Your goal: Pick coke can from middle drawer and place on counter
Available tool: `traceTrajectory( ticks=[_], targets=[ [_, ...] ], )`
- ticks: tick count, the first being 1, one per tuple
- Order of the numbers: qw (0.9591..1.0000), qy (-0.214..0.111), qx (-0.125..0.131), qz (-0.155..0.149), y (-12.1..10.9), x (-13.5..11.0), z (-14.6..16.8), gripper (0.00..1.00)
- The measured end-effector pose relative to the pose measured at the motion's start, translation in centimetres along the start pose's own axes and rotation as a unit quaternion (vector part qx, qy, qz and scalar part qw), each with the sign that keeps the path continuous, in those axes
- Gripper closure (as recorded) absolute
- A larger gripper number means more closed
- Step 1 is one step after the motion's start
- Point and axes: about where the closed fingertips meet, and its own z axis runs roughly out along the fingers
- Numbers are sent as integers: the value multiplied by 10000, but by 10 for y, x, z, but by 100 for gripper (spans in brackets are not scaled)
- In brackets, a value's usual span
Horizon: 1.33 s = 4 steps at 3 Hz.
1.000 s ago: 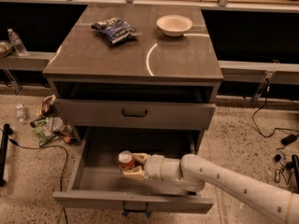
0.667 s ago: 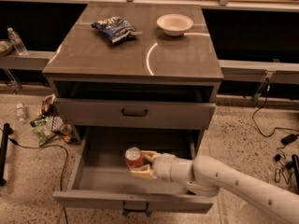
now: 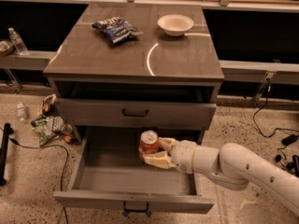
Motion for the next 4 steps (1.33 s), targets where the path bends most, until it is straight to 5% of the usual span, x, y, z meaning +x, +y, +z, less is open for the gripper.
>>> traceTrajectory(
  ticks=[2,4],
  targets=[
    [9998,-12,-5,-177,-4,-21,-5,100],
    [9978,160,-16,-645,-18,-140,-43,100]
  ],
)
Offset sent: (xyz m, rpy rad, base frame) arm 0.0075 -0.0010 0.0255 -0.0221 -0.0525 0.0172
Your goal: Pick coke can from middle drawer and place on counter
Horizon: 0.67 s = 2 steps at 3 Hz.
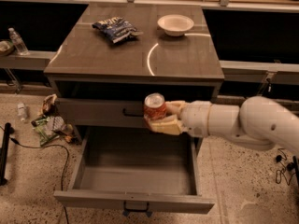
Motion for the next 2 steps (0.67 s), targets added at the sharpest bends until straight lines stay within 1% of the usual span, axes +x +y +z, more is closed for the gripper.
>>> traceTrajectory(
  ticks=[1,2],
  targets=[
    [9999,6,-123,-110,-22,-46,-10,100],
    [9995,-49,-223,-240,-43,-83,-16,100]
  ],
)
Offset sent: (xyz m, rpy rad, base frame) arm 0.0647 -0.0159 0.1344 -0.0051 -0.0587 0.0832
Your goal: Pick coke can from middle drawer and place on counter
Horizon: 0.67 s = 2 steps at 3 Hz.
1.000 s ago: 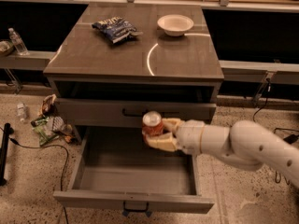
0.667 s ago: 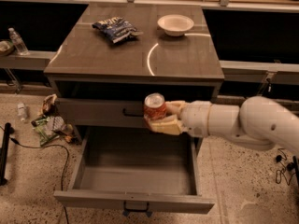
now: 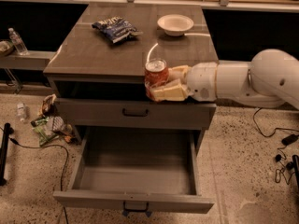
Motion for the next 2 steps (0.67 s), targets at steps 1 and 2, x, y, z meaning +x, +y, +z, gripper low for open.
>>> traceTrajectory(
  ticks=[1,2],
  targets=[
    [9998,6,-155,-120,-28,-35,1,100],
    [9996,-4,-184,-198,-67,-55,17,100]
  ],
)
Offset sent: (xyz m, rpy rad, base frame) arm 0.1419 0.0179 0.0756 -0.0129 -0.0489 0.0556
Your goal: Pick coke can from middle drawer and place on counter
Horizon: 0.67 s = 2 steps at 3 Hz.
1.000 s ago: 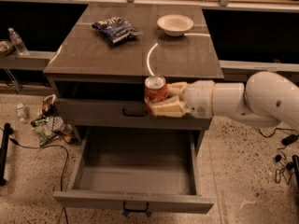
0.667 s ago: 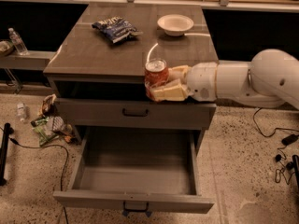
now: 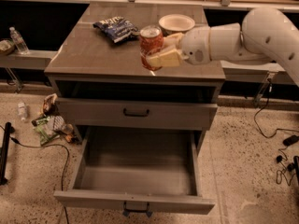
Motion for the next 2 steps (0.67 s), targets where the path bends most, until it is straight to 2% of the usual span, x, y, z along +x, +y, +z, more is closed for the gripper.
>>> traceTrajectory(
  ticks=[1,2],
  targets=[
    [9999,-19,29,-103,-42,-17,18,100],
    [10000,12,43,-10,-68,-12,40,88]
  ],
)
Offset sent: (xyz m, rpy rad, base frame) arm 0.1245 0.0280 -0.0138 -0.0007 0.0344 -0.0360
